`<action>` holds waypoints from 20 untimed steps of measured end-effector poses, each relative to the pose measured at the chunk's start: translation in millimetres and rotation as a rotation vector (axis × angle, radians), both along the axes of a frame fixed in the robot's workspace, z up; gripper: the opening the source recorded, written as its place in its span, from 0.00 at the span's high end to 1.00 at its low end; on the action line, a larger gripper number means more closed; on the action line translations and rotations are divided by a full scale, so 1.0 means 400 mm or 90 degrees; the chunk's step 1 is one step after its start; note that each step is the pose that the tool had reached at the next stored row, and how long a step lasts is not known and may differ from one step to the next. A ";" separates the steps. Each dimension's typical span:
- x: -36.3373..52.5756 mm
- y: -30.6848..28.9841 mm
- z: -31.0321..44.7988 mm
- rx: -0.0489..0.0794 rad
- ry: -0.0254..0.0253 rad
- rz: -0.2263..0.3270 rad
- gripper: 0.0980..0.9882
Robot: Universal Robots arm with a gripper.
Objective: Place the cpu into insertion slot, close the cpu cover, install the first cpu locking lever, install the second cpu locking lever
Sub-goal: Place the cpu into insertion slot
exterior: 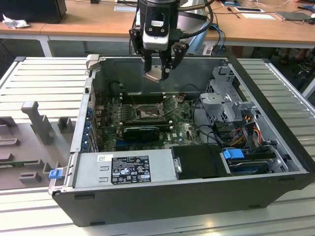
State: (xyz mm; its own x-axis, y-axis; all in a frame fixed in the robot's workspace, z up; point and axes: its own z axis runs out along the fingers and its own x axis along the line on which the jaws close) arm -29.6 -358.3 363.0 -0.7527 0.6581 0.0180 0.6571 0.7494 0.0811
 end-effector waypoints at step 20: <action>0.000 0.000 -0.005 0.000 0.0000 -0.216 0.52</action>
